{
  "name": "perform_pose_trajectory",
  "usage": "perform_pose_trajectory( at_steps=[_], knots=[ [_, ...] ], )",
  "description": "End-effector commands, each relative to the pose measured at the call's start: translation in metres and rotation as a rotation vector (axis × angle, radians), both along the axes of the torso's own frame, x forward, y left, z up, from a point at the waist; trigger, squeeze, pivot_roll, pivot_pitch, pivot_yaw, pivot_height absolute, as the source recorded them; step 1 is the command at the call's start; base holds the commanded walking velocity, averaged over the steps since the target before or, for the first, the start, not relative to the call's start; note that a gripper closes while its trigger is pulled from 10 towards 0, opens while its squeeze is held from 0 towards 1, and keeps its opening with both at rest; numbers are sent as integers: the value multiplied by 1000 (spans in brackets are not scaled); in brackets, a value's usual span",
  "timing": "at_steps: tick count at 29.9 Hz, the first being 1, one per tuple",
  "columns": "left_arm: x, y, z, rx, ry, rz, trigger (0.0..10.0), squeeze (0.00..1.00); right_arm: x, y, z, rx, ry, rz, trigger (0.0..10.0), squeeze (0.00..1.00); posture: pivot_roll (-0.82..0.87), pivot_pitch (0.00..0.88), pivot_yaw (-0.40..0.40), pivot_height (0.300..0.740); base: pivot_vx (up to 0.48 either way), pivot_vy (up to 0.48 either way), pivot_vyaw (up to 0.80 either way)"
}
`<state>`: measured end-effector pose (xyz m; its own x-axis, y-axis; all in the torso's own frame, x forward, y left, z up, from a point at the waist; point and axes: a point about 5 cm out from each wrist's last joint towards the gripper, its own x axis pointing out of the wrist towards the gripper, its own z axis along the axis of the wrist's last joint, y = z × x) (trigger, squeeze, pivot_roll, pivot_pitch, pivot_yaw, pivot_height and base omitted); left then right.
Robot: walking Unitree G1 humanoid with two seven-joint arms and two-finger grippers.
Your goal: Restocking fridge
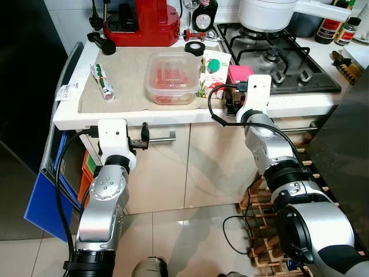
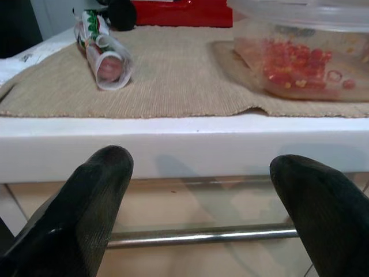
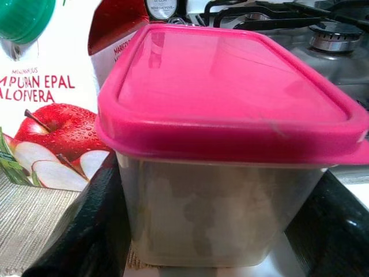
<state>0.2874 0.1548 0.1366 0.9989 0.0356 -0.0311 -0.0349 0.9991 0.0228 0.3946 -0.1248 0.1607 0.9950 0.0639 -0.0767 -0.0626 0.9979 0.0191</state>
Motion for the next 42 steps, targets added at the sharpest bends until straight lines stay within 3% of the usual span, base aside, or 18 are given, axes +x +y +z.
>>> perform_pose_trajectory(
  at_steps=[1,10,22,26,32,38,42],
  knots=[
    [3,0,3,-6,-4,6,10000,0,1,-9,-2,19,15,-36,0,0,109,74,17,740,0,0,0],
    [4,-1,2,-1,3,-1,10000,0,0,-10,-2,13,-2,-45,0,0,103,68,15,740,0,0,0],
    [17,-9,4,-7,-7,-27,10000,0,6,-20,44,-76,-250,-99,0,0,91,21,5,740,0,0,0],
    [22,-11,4,-10,-12,-35,10000,0,4,-24,66,-82,-383,-127,0,0,86,0,-3,740,0,0,0],
    [28,-18,9,37,-66,-87,10000,0,-7,-23,86,-98,-533,-133,0,0,65,0,-5,740,0,0,0],
    [32,-17,8,18,-73,-80,10000,0,-22,-23,82,-78,-597,-136,0,0,46,0,-13,740,0,0,0],
    [31,-15,9,20,-93,-88,10000,0,-41,-29,72,-89,-624,-166,0,0,35,0,-16,740,0,0,0]
  ],
)
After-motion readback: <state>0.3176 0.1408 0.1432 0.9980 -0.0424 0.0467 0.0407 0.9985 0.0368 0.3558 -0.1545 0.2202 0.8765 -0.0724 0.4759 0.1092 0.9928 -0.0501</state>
